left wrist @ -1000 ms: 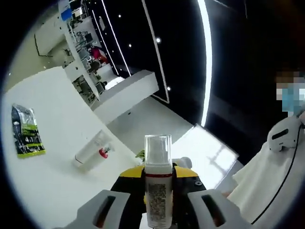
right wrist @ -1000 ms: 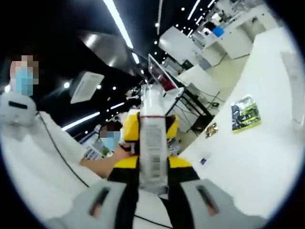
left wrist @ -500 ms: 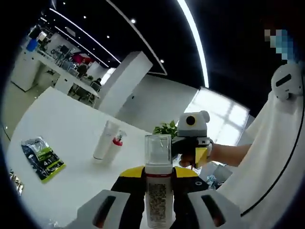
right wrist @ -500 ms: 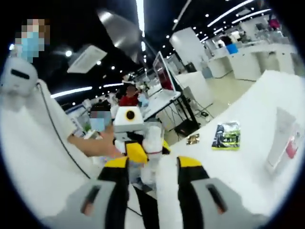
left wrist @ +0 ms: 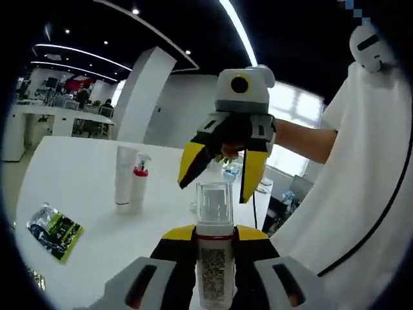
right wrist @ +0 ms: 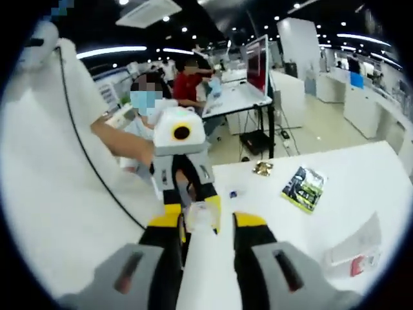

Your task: Arrange the skincare products in the storage area until every visible bottle or jar stands upright without overlapping.

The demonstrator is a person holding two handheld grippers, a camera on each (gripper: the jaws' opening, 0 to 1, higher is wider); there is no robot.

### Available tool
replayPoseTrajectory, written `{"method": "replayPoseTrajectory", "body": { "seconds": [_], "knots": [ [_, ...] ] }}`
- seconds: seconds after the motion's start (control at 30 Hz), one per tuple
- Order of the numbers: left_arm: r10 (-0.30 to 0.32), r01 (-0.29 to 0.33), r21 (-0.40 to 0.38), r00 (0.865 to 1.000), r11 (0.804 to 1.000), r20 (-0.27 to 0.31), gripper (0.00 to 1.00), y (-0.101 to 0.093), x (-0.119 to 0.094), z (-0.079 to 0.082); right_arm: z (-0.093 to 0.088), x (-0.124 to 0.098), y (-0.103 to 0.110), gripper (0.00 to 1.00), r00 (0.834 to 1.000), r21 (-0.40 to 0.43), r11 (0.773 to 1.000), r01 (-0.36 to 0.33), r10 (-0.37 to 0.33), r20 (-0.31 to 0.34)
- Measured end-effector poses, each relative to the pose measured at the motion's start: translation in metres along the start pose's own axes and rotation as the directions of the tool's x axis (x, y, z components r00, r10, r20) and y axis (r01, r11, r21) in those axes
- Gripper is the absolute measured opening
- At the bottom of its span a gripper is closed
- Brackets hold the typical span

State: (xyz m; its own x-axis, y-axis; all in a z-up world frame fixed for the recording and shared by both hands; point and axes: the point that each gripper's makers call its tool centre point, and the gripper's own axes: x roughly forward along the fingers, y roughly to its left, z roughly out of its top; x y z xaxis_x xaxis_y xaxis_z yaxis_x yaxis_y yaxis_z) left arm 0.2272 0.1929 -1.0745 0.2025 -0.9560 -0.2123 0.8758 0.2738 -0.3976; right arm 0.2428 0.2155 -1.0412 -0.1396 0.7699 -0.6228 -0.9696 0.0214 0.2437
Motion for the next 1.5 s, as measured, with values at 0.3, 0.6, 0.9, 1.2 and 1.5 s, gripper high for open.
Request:
{"method": "replayPoseTrajectory", "body": {
  "seconds": [0.3,0.6,0.9,1.2,1.5],
  "knots": [
    [0.006,-0.003,0.092,1.000,0.996,-0.031,0.21,-0.006,0.002,-0.004,-0.004,0.005,0.015,0.17,0.992,-0.045,0.997,-0.061,0.056,-0.110],
    [0.020,-0.014,0.131,0.999,0.991,-0.043,0.21,-0.006,0.006,-0.012,-0.011,0.009,0.020,0.16,0.985,-0.094,0.995,-0.045,0.028,-0.168],
    [0.002,0.007,0.119,0.997,0.993,-0.076,0.21,-0.011,0.010,-0.025,-0.023,0.012,0.025,0.16,0.984,-0.088,0.996,-0.027,0.011,-0.177],
    [0.010,0.004,0.112,0.992,0.994,-0.129,0.21,-0.012,0.015,-0.036,-0.033,0.018,0.027,0.16,0.978,-0.094,0.995,-0.027,0.007,-0.209],
    [0.059,-0.051,0.081,0.994,0.995,-0.093,0.22,-0.005,0.018,-0.028,-0.029,0.014,0.021,0.16,0.979,-0.127,0.992,-0.008,-0.018,-0.204]
  ]
}}
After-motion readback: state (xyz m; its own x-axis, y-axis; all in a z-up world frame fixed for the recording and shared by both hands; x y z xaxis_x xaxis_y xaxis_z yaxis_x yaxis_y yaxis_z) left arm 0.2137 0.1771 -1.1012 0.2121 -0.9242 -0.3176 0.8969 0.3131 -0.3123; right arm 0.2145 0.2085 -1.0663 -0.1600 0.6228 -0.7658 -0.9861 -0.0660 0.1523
